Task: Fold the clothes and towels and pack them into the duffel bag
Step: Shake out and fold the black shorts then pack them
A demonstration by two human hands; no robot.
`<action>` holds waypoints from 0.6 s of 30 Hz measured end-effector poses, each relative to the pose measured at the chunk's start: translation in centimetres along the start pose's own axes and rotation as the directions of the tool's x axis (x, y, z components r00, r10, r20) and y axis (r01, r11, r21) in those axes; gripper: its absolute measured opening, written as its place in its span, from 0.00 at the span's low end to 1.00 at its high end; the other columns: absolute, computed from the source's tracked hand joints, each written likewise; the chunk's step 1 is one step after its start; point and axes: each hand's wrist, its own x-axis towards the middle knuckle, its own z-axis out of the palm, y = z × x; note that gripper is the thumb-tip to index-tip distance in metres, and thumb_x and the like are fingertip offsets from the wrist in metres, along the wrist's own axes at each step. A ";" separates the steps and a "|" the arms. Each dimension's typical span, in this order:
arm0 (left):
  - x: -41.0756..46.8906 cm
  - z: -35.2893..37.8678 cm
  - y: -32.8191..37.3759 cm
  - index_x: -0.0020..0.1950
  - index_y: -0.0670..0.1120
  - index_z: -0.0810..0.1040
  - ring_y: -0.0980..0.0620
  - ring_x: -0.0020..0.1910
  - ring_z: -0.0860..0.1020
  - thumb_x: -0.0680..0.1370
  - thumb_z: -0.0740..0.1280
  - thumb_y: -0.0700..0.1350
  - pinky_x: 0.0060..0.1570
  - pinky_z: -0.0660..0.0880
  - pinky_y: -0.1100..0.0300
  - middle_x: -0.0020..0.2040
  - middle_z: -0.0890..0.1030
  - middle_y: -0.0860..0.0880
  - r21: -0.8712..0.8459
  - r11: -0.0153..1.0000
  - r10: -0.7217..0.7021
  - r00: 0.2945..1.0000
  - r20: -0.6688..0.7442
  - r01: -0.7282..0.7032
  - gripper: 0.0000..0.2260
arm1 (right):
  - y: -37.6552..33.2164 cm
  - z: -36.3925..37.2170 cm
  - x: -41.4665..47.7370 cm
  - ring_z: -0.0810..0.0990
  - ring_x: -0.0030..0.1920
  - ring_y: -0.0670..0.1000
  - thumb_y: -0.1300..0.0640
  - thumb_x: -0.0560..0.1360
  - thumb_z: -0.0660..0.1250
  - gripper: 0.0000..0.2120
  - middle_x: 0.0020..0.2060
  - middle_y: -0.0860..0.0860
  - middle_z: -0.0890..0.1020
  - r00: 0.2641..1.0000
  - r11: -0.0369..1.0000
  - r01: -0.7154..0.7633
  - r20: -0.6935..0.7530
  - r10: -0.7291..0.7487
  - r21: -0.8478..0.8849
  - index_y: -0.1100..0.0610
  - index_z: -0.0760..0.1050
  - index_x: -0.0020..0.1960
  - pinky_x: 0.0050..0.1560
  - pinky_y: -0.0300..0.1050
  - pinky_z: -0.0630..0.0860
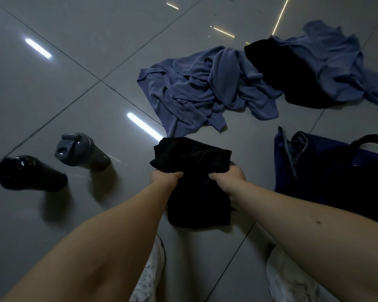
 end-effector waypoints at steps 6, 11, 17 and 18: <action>-1.4 0.8 -0.4 0.61 0.44 0.71 0.41 0.55 0.75 0.76 0.66 0.39 0.58 0.74 0.48 0.60 0.71 0.44 0.367 0.845 0.440 0.896 -0.063 -0.389 0.14 | -1.4 1.0 -0.5 0.80 0.51 0.60 0.58 0.75 0.68 0.15 0.55 0.56 0.81 0.994 0.984 0.107 0.002 -0.108 -0.143 0.56 0.76 0.62 0.51 0.49 0.78; -2.5 1.5 -1.6 0.54 0.45 0.73 0.44 0.56 0.74 0.76 0.67 0.42 0.55 0.75 0.50 0.60 0.72 0.46 0.503 0.688 0.594 0.804 0.023 -0.523 0.08 | -2.5 1.5 -0.7 0.79 0.56 0.60 0.54 0.75 0.66 0.20 0.57 0.57 0.79 0.997 0.989 0.076 0.024 -0.073 -0.131 0.60 0.73 0.64 0.52 0.47 0.75; -4.7 2.2 -1.2 0.63 0.45 0.77 0.45 0.59 0.76 0.76 0.65 0.49 0.57 0.74 0.53 0.60 0.77 0.46 0.272 0.758 0.609 0.792 0.030 -0.593 0.17 | -3.0 2.8 -1.2 0.78 0.61 0.57 0.32 0.62 0.65 0.44 0.63 0.53 0.79 0.982 0.987 0.161 0.104 -0.159 -0.019 0.54 0.70 0.72 0.65 0.55 0.75; -5.2 2.2 -0.8 0.64 0.46 0.76 0.45 0.58 0.77 0.76 0.64 0.49 0.55 0.73 0.55 0.59 0.79 0.46 0.157 0.814 0.564 0.826 0.011 -0.559 0.17 | -2.8 2.9 -1.1 0.79 0.61 0.56 0.31 0.60 0.66 0.46 0.63 0.52 0.80 0.980 0.987 0.161 0.116 -0.160 0.002 0.53 0.70 0.73 0.65 0.55 0.75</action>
